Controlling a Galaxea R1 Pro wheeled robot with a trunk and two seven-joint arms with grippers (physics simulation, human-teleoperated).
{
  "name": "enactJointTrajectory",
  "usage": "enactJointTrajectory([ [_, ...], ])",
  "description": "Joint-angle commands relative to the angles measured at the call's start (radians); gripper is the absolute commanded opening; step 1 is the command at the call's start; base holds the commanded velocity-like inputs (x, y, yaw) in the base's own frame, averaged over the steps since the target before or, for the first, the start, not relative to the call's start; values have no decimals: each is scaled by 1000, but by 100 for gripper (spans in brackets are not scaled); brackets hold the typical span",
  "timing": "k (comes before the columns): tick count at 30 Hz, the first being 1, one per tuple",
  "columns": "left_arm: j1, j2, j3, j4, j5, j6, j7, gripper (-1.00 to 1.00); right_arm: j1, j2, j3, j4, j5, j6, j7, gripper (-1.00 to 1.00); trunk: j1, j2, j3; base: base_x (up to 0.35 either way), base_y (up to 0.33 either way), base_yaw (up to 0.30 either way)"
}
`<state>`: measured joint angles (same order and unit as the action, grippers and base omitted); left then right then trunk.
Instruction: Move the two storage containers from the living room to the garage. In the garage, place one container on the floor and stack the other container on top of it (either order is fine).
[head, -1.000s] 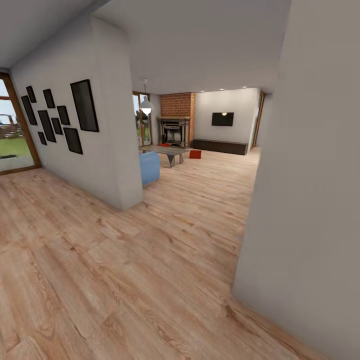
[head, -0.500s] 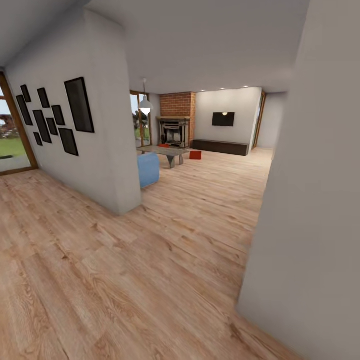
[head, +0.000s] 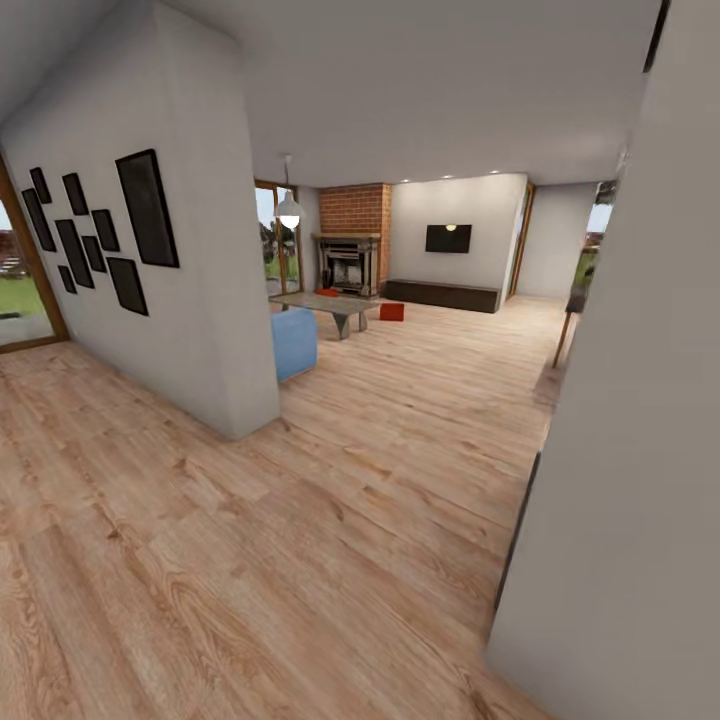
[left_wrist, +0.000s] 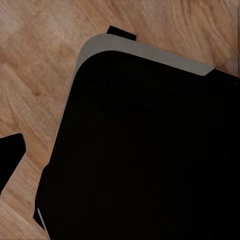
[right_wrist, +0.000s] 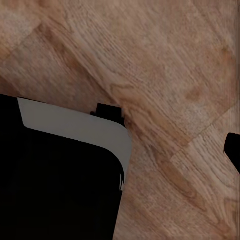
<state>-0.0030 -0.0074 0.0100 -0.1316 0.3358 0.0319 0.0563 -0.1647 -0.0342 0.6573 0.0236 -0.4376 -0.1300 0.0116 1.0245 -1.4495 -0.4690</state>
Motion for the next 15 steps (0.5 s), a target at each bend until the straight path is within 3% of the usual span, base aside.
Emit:
enactJointTrajectory([
  [1,0,0,1,-2,5,3,4,100,-1,0,8,2,-9,-5,2,100,1,0,-1,322,0,0],
  [15,0,0,1,-2,7,7,4,100,-1,0,8,2,-9,-5,2,100,1,0,-1,322,0,0],
])
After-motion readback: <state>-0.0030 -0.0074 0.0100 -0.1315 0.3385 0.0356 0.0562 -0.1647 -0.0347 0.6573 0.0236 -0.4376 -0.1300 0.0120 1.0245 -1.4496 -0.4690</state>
